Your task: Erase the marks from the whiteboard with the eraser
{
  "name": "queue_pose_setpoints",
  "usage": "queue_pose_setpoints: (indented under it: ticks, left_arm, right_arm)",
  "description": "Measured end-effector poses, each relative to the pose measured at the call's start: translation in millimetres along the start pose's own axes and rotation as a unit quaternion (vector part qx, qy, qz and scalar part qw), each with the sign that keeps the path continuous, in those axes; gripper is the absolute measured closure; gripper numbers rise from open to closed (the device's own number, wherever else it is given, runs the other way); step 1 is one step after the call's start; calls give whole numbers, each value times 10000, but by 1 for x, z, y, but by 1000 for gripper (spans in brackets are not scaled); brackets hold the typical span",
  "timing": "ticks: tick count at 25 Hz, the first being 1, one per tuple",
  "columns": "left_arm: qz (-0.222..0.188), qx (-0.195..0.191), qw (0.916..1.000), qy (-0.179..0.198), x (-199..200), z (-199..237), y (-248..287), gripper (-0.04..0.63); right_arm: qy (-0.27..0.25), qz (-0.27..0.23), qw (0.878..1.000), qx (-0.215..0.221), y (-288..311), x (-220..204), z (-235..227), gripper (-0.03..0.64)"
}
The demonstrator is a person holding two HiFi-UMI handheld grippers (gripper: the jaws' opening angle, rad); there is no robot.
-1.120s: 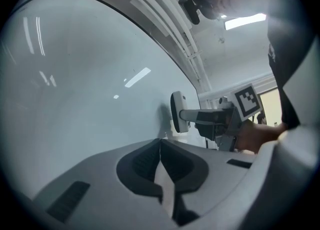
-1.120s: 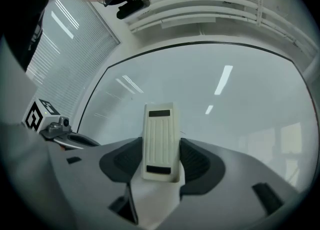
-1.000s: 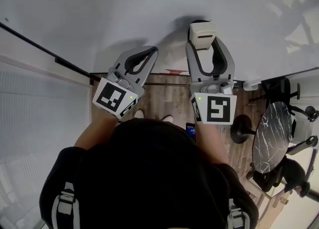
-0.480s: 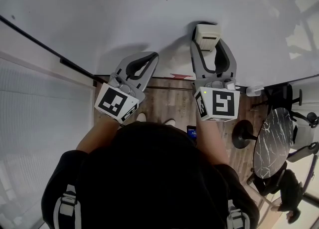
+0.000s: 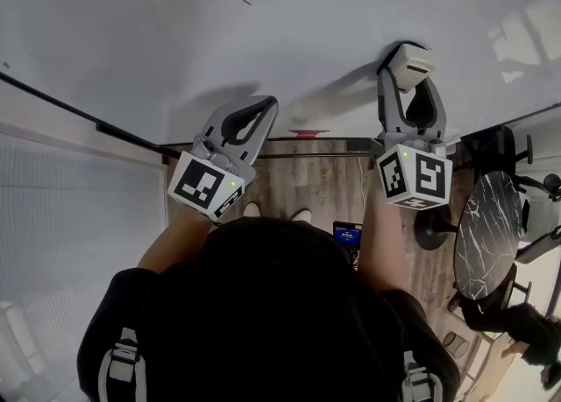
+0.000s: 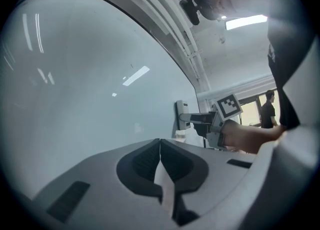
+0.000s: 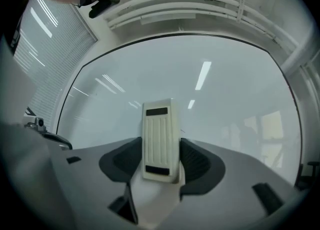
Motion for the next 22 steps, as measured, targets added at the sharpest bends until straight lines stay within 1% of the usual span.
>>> queue_pose_setpoints:
  ticks: [6, 13, 15, 18, 22]
  left_arm:
    - [38, -115, 9999, -1, -6, -3, 14, 589]
    - [111, -170, 9998, -21, -11, -8, 19, 589]
    - [131, -182, 9997, -26, -12, -8, 20, 589]
    - [176, -205, 9996, -43, -15, -8, 19, 589]
    - [189, -266, 9995, -56, -18, -8, 18, 589]
  right_arm:
    - [314, 157, 9979, -545, -10, -27, -54, 379]
    - [439, 411, 9928, -1040, -23, -50, -99, 380]
    - [466, 477, 9919, -1081, -26, -56, -106, 380]
    - [490, 521, 9923, -1014, -32, -59, -106, 380]
    - [244, 488, 9962, -681, -43, -61, -85, 379]
Point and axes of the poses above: the fingertips, and each gripper's own axes: y forward along the fingers, z to its left, x out of its top, the point moved 7 cm from there along -y, backward along the fingers, and after that the axes turned 10 degrees about -y, right-handed, at the moved point
